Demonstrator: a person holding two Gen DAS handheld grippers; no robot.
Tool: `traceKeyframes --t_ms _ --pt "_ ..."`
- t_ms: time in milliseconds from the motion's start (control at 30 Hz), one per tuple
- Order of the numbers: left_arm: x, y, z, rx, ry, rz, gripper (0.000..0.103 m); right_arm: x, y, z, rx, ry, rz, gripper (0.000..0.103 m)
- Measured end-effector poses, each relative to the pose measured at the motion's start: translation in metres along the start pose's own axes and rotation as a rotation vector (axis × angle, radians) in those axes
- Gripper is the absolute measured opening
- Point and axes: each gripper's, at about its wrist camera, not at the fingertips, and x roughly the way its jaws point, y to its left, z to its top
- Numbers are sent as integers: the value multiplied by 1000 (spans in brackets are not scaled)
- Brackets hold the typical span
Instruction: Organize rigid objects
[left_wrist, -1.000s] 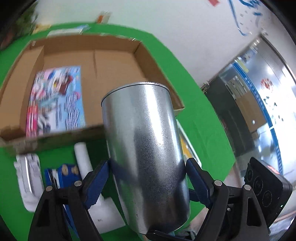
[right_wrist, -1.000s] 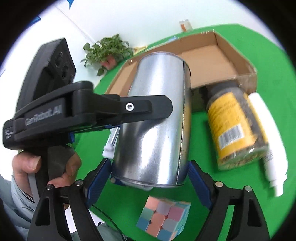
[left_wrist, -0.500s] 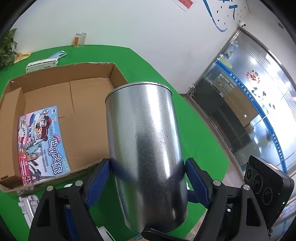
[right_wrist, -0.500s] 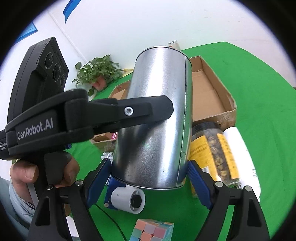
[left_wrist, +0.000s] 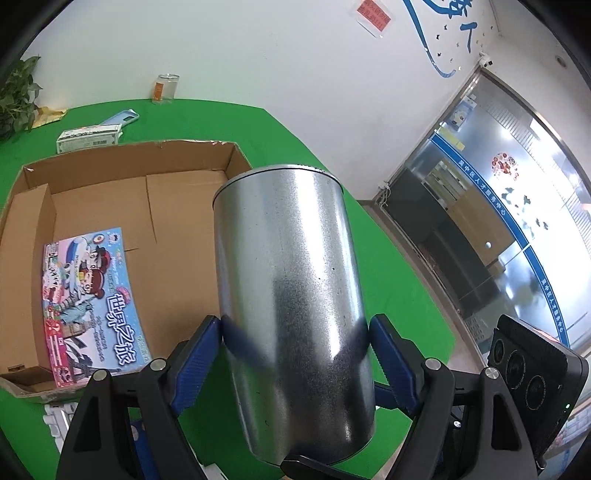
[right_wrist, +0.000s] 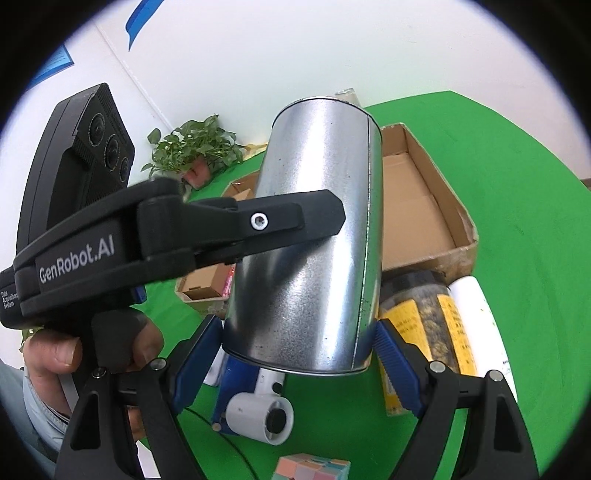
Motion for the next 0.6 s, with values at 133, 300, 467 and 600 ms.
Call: traceKeyframes --t_ms 133,300,467,600 --pt "-12 12 6 -23 -22 6 79 8 9 8 -27 1 6 84" --pt "-22 32 17 -45 -39 28 79 23 19 18 -53 17 25 84" --pt "-19 62 34 -80 -34 39 79 43 21 33 -78 50 37 84" --pt "-10 72 45 -72 -39 53 79 60 17 45 -69 70 46 84"
